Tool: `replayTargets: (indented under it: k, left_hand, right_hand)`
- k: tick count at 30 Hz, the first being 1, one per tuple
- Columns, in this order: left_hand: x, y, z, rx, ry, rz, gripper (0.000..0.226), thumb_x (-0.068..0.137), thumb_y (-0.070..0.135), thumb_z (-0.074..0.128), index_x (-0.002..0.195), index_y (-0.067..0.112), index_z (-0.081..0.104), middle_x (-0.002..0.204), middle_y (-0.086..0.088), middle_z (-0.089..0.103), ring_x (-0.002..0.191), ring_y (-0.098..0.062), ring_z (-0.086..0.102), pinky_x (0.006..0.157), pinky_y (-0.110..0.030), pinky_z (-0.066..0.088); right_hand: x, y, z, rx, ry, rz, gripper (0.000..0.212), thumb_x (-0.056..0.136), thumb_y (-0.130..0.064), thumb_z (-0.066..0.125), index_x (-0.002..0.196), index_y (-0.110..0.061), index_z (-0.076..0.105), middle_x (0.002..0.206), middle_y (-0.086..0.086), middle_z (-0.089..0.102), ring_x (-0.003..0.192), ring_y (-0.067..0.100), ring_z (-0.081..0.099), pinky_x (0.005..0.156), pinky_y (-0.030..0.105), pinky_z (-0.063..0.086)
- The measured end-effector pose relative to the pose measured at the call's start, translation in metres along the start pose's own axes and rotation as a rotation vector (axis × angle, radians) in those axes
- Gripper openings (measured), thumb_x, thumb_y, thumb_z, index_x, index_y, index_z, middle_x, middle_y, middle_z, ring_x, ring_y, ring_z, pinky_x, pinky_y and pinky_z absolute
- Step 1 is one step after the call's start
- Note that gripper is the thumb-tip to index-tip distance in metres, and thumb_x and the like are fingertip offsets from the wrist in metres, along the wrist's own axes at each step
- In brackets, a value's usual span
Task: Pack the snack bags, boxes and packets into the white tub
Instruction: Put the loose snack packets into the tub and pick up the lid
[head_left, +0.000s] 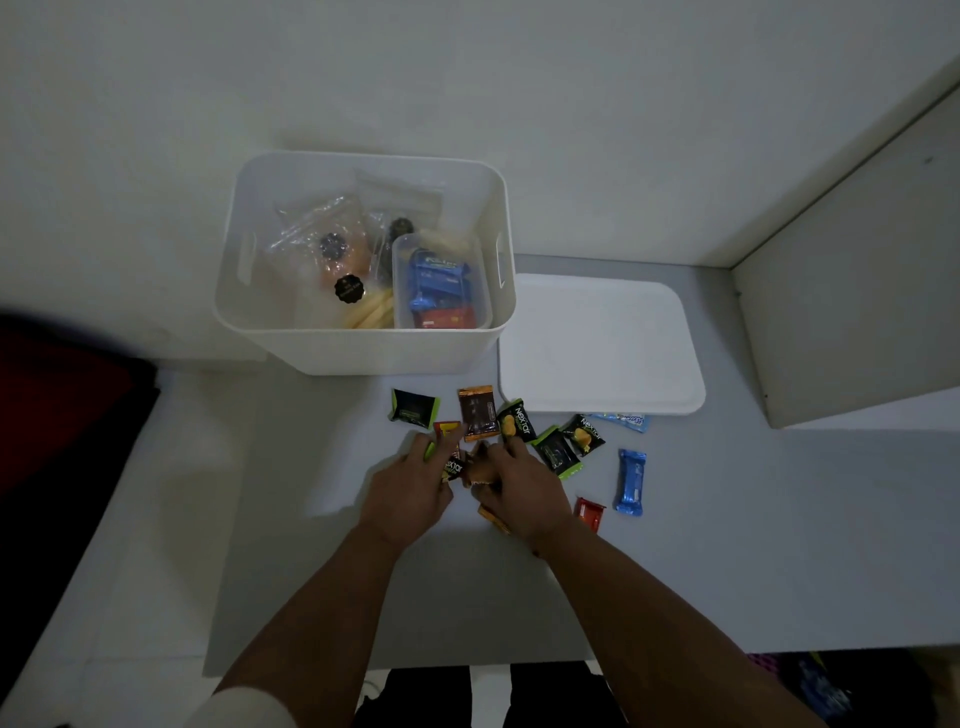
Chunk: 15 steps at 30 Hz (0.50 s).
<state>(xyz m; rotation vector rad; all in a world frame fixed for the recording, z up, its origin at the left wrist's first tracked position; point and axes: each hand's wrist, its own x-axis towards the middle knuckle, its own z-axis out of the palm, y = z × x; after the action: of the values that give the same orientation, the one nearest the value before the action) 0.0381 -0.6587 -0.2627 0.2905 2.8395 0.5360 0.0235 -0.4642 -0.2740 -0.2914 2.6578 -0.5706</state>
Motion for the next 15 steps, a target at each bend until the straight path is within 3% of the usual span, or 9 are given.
replayTargets:
  k: [3, 9, 15]
  left_hand:
    - [0.005, 0.006, -0.002, 0.009, -0.069, -0.015, 0.074, 0.081, 0.03, 0.065, 0.151, 0.029, 0.04, 0.13, -0.01, 0.049, 0.075, -0.025, 0.067, 0.056, -0.029, 0.049]
    - [0.005, 0.009, 0.005, -0.025, -0.048, -0.078, 0.043, 0.083, 0.046, 0.068, 0.119, 0.023, 0.058, 0.122, -0.008, 0.05, 0.082, -0.024, 0.068, 0.061, -0.032, 0.054]
    - [0.015, 0.021, -0.007, -0.012, -0.065, -0.221, 0.046, 0.091, 0.035, 0.063, 0.133, 0.022, 0.049, 0.132, -0.009, 0.049, 0.094, -0.027, 0.067, 0.069, -0.032, 0.05]
  right_hand:
    - [0.001, -0.001, -0.002, 0.031, -0.008, 0.016, 0.047, 0.09, -0.047, 0.065, 0.13, -0.025, 0.054, 0.125, 0.004, 0.05, 0.1, 0.024, 0.062, 0.073, 0.032, 0.05]
    - [-0.005, 0.007, -0.008, 0.084, 0.012, 0.068, 0.045, 0.09, -0.048, 0.064, 0.129, -0.027, 0.053, 0.123, 0.0, 0.049, 0.101, 0.02, 0.059, 0.072, 0.03, 0.046]
    - [-0.016, 0.015, -0.022, 0.133, 0.016, 0.125, 0.045, 0.088, -0.047, 0.067, 0.126, -0.024, 0.055, 0.125, 0.0, 0.05, 0.102, 0.021, 0.058, 0.078, 0.036, 0.052]
